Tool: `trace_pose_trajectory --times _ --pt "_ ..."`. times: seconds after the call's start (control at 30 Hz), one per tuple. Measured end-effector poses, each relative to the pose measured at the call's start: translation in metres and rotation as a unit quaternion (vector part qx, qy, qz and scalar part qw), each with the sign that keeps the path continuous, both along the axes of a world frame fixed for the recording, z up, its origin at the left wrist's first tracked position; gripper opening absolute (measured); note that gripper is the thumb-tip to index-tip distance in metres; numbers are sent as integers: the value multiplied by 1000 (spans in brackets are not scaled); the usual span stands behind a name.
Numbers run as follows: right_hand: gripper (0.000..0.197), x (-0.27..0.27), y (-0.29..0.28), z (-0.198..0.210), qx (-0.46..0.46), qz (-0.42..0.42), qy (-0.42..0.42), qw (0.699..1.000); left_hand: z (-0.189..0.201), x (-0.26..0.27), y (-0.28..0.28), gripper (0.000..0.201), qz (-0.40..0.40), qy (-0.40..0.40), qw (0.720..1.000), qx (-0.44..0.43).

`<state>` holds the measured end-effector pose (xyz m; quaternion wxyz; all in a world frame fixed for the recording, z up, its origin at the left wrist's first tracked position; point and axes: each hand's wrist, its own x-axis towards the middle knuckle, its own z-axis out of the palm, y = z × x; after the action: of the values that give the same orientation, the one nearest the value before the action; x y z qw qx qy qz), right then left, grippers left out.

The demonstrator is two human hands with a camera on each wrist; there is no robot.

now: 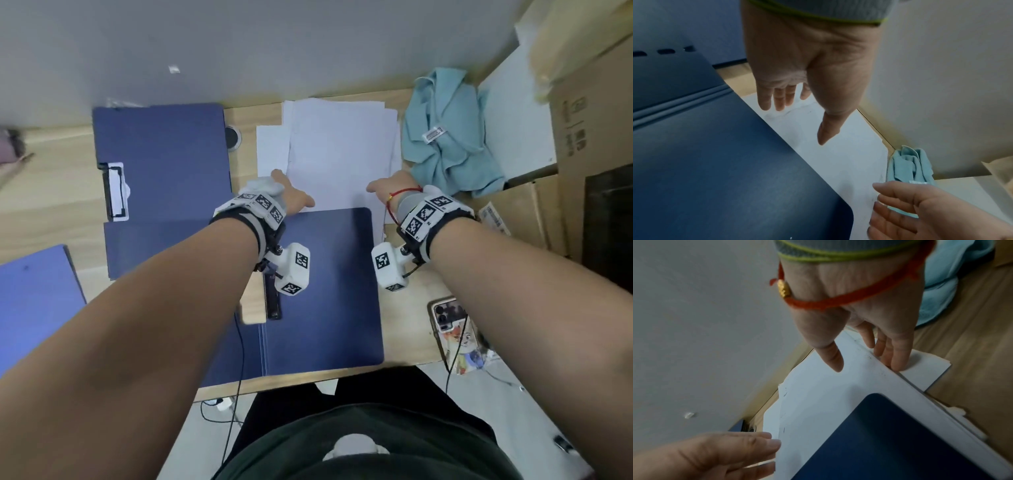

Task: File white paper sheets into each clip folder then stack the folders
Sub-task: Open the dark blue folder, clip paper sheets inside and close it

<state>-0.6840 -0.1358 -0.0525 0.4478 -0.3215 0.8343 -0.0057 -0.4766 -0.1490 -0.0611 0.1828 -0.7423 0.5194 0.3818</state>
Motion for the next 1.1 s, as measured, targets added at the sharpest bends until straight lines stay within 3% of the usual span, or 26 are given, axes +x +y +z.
trace_pose_trajectory --times 0.23,0.33,0.4,0.47,0.67,0.83,0.97,1.1 --pt "58 -10 -8 -5 8 -21 -14 1000 -12 -5 -16 90 52 24 998 22" --pt "61 -13 -9 -11 14 -14 -11 1000 -34 -6 -14 89 32 29 998 46" --pt "63 -15 -10 -13 8 -11 -10 1000 -28 -10 -11 90 14 35 998 59" --pt "66 -17 -12 -15 9 -9 -12 1000 -30 -15 -10 77 9 58 997 53" --pt "67 -19 -12 -28 -12 -37 -38 999 -18 -21 -12 74 71 159 983 -64" --pt "76 -23 -13 -28 -89 -77 -84 989 11 -17 -21 56 46 260 948 -179" --pt "79 -18 -20 3 -161 -135 -193 959 48 -3 -27 57 38 312 919 -239" --pt "64 -11 -21 41 -179 -114 -293 932 76 22 -24 63 47 334 907 -254"
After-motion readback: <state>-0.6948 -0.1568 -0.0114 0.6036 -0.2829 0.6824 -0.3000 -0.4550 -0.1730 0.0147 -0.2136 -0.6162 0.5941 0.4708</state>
